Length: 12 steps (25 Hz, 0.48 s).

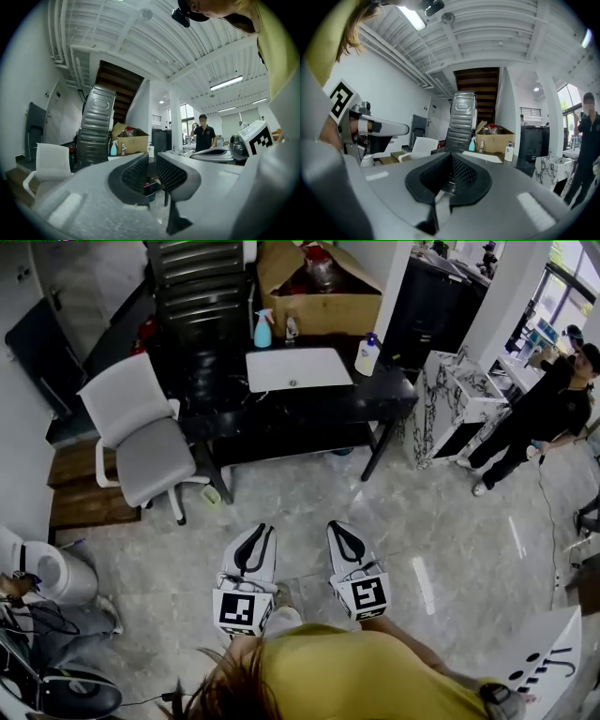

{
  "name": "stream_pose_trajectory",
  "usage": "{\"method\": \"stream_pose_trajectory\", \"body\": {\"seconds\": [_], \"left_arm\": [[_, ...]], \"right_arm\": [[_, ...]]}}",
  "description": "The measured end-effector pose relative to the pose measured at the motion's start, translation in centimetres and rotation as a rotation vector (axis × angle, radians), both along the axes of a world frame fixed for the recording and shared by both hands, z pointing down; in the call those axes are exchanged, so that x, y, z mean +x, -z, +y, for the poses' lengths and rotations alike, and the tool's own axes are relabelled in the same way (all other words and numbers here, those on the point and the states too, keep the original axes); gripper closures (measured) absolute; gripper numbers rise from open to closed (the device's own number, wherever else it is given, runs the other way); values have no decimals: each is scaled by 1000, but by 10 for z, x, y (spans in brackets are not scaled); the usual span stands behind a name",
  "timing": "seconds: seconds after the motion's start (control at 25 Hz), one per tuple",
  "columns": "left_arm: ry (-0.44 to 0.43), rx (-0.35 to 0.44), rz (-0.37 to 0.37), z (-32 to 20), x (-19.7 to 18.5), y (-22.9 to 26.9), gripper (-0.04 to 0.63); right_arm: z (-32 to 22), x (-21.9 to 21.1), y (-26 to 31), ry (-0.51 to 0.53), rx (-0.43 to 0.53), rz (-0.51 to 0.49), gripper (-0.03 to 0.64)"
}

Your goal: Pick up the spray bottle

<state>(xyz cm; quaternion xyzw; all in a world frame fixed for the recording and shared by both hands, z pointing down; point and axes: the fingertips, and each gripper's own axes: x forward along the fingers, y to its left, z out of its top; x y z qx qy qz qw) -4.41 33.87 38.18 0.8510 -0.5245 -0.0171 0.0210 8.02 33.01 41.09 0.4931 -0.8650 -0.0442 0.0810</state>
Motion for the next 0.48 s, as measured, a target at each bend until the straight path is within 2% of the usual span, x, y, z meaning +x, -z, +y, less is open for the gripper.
{"method": "stream_pose_trajectory", "body": {"seconds": [0.28,0.48], "left_arm": [[-51,-5,4,-89,-22,-5,507],[-83,-9,-1,-129,-34,-11,494]], "right_arm": [[-83,-25,-7,-33,5,14,615],[-122,-41,-11,-42,-1,11,615]]}}
